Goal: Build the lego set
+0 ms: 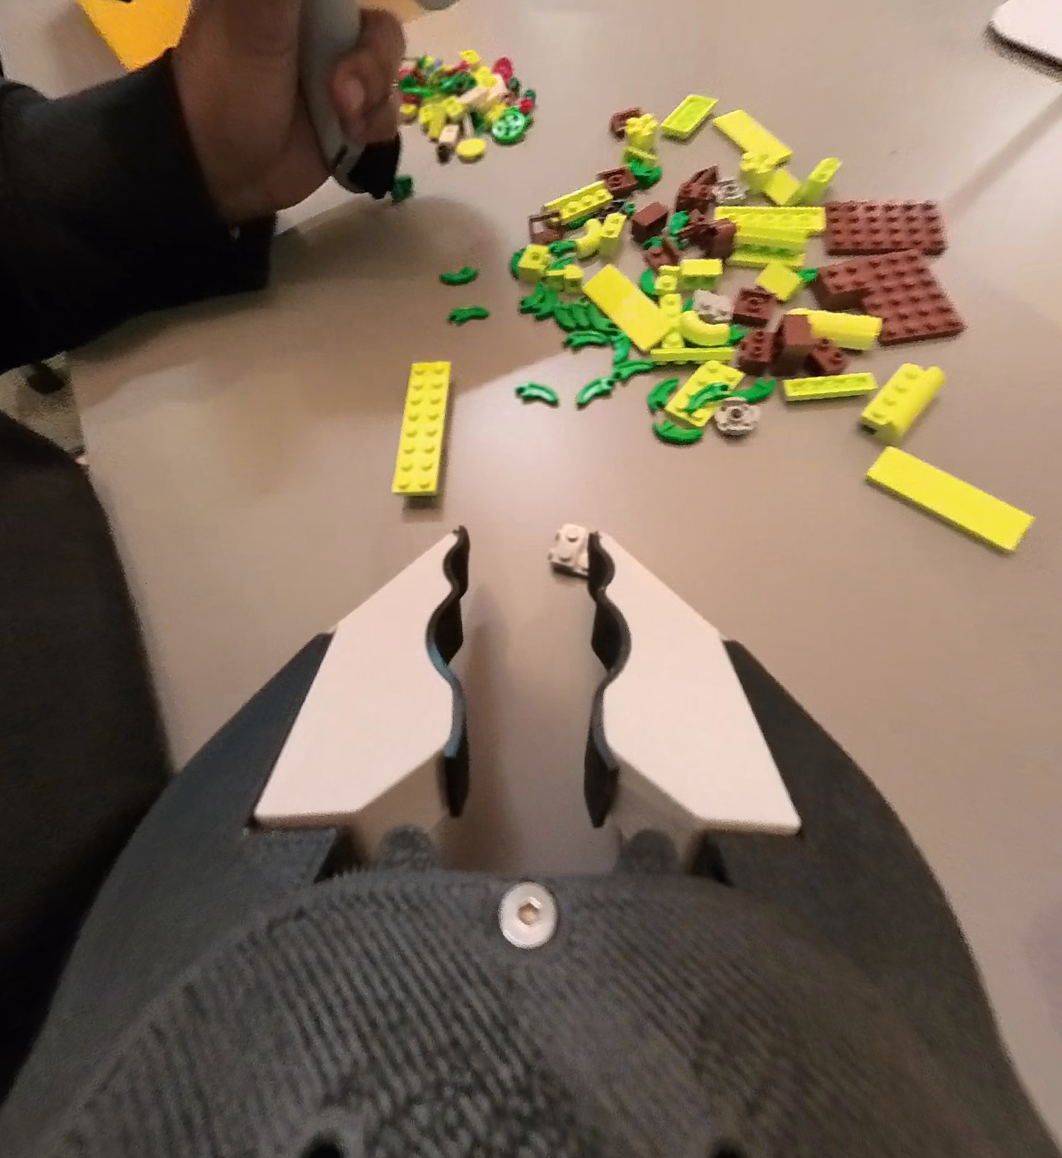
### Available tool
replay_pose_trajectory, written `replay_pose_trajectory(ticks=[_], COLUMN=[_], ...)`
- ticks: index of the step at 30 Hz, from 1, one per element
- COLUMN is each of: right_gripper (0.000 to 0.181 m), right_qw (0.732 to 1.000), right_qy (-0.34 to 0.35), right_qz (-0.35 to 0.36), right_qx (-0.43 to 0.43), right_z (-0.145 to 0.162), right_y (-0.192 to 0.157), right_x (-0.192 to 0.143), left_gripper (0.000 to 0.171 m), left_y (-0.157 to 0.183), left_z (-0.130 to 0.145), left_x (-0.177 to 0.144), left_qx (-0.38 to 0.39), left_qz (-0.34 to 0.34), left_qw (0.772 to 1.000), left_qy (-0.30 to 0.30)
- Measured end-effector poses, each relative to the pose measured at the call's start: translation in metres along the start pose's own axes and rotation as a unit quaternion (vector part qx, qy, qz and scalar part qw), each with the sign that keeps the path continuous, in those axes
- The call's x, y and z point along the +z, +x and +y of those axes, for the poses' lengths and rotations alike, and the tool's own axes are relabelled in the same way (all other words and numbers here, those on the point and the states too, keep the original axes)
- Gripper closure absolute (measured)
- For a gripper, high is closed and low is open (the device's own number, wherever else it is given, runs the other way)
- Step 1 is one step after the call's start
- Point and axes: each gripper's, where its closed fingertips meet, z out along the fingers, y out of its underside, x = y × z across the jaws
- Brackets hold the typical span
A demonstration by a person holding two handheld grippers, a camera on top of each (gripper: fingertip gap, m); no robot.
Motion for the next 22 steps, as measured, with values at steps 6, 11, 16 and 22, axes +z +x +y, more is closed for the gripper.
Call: replay_pose_trajectory(ticks=[6, 11, 16, 22], right_gripper=[0.146, 0.151, 0.159, 0.167], right_qw=[0.998, 0.992, 0.979, 0.971], right_qy=[0.039, 0.122, 0.19, 0.223], right_qz=[0.049, 0.034, 0.021, 0.056], right_qx=[-0.017, 0.024, 0.071, 0.065], right_z=[-0.017, -0.046, -0.067, -0.082], right_y=[0.031, 0.045, 0.053, 0.074], right_x=[-0.002, -0.005, -0.019, -0.011], left_gripper=[0.17, 0.171, 0.171, 0.171], left_y=[-0.026, -0.087, -0.134, -0.146], left_z=[0.004, -0.003, 0.005, 0.018], left_x=[-0.003, -0.029, -0.055, -0.058], left_qx=[0.046, 0.107, 0.066, 0.07], left_qz=[-0.033, -0.109, -0.147, -0.149], left_qw=[0.998, 0.987, 0.984, 0.98], left_qy=[-0.026, -0.052, -0.08, -0.11])
